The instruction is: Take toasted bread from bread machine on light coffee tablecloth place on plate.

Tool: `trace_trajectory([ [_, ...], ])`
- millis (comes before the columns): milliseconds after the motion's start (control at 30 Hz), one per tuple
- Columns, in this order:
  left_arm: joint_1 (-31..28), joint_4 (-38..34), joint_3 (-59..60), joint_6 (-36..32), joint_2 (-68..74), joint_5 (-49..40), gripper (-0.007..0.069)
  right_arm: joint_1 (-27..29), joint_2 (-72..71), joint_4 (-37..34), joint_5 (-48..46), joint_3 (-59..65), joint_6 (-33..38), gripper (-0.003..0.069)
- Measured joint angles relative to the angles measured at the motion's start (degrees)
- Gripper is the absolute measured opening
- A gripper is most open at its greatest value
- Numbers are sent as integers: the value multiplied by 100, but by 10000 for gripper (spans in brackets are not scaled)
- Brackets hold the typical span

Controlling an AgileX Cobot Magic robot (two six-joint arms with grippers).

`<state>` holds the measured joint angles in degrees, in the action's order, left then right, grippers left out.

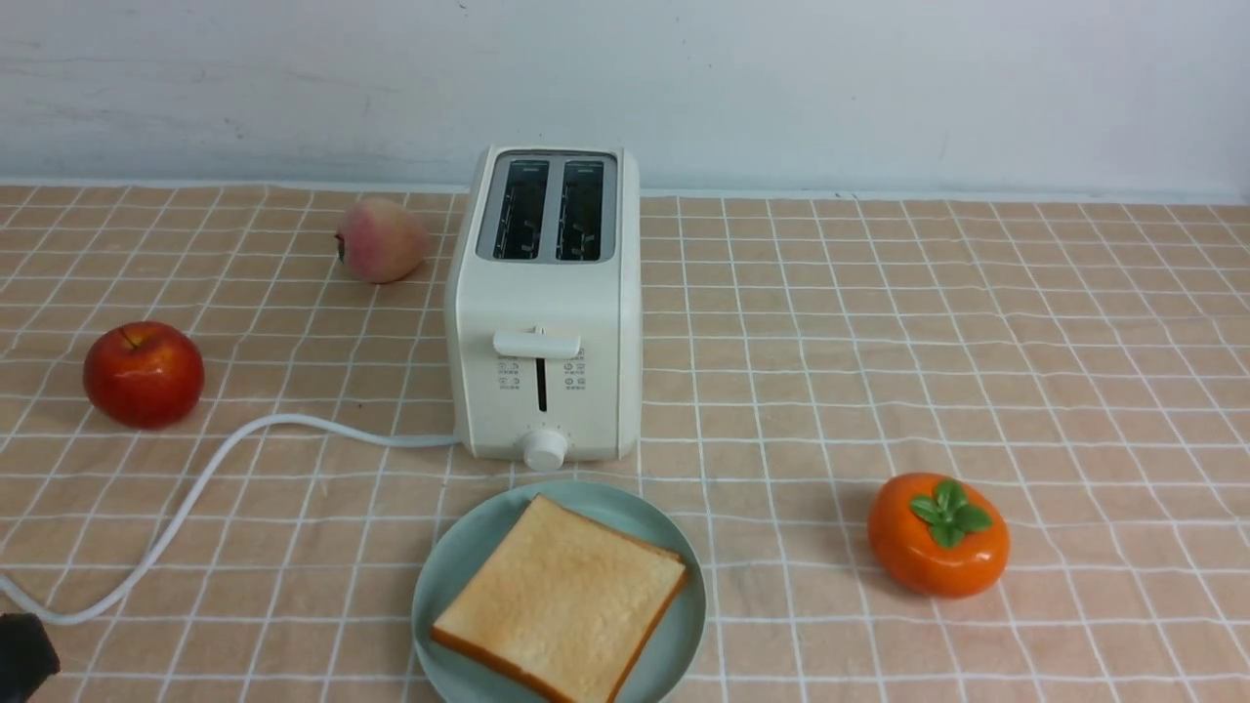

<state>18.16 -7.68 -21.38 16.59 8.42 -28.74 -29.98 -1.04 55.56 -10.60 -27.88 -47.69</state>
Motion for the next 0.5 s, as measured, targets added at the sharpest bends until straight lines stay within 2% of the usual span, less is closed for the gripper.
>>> trace_trajectory([
  [67, -108, 170, 144, -7, -79, 146, -3, 0, 0, 0, 6, 0, 0, 22],
  [133, -467, 441, 446, -18, -309, 355, -1, 0, 0, 0, 12, 0, 0, 24],
  [400, -1403, 729, 1661, -18, -859, 660, 4, 0, 0, 0, 16, 0, 0, 34],
  [500, -1466, 729, 2160, -18, -902, 642, 8, 0, 0, 0, 16, 0, 0, 36],
])
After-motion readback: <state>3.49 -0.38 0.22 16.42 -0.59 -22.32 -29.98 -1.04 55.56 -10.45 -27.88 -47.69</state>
